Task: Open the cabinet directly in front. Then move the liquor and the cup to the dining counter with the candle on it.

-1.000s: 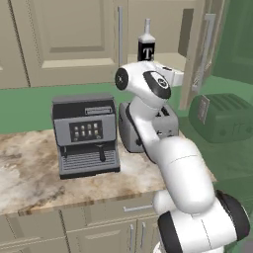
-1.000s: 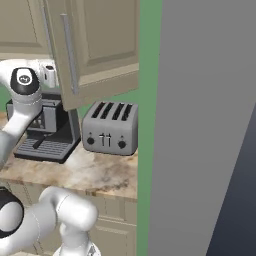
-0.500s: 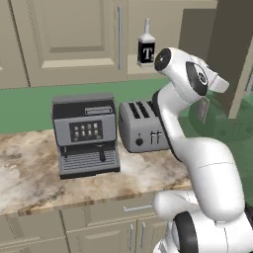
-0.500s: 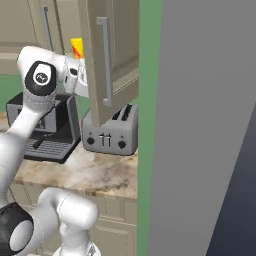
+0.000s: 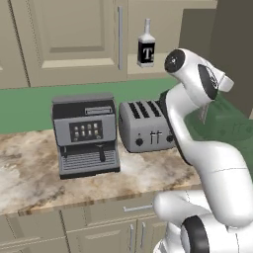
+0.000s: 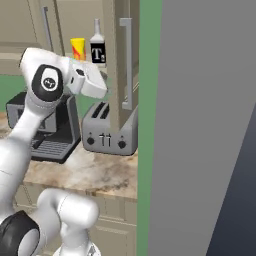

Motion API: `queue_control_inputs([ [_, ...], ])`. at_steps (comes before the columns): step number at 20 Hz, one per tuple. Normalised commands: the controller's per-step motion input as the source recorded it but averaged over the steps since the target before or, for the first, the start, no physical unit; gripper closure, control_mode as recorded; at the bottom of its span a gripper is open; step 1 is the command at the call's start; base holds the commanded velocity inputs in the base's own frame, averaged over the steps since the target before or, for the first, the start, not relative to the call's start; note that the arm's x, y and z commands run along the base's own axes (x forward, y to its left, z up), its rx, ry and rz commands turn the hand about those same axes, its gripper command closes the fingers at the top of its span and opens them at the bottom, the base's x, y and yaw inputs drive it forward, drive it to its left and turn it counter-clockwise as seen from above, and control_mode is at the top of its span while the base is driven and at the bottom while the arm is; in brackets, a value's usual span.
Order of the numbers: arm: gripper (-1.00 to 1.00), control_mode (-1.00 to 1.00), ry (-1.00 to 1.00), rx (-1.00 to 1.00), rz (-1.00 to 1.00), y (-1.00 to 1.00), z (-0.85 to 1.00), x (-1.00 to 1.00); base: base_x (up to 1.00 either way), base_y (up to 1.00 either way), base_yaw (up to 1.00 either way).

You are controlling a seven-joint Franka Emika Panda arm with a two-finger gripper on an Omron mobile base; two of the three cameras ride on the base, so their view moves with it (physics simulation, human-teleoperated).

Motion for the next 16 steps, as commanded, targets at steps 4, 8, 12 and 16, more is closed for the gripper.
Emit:
queue_control_inputs([
  [4, -1.0, -1.0, -0.01, -0.15, 0.6, 1.0, -0.24, -0.27, 0.0, 0.0, 0.0],
  [8, -1.0, -1.0, -0.02, -0.16, 0.59, 1.0, -0.01, -0.24, 0.0, 0.0, 0.0],
  [12, -1.0, -1.0, -0.11, -0.18, 0.57, 1.0, 0.0, -0.16, 0.0, 0.0, 0.0],
  [16, -1.0, -1.0, -0.12, -0.11, 0.33, 0.71, 0.26, 0.0, 0.0, 0.0, 0.0],
])
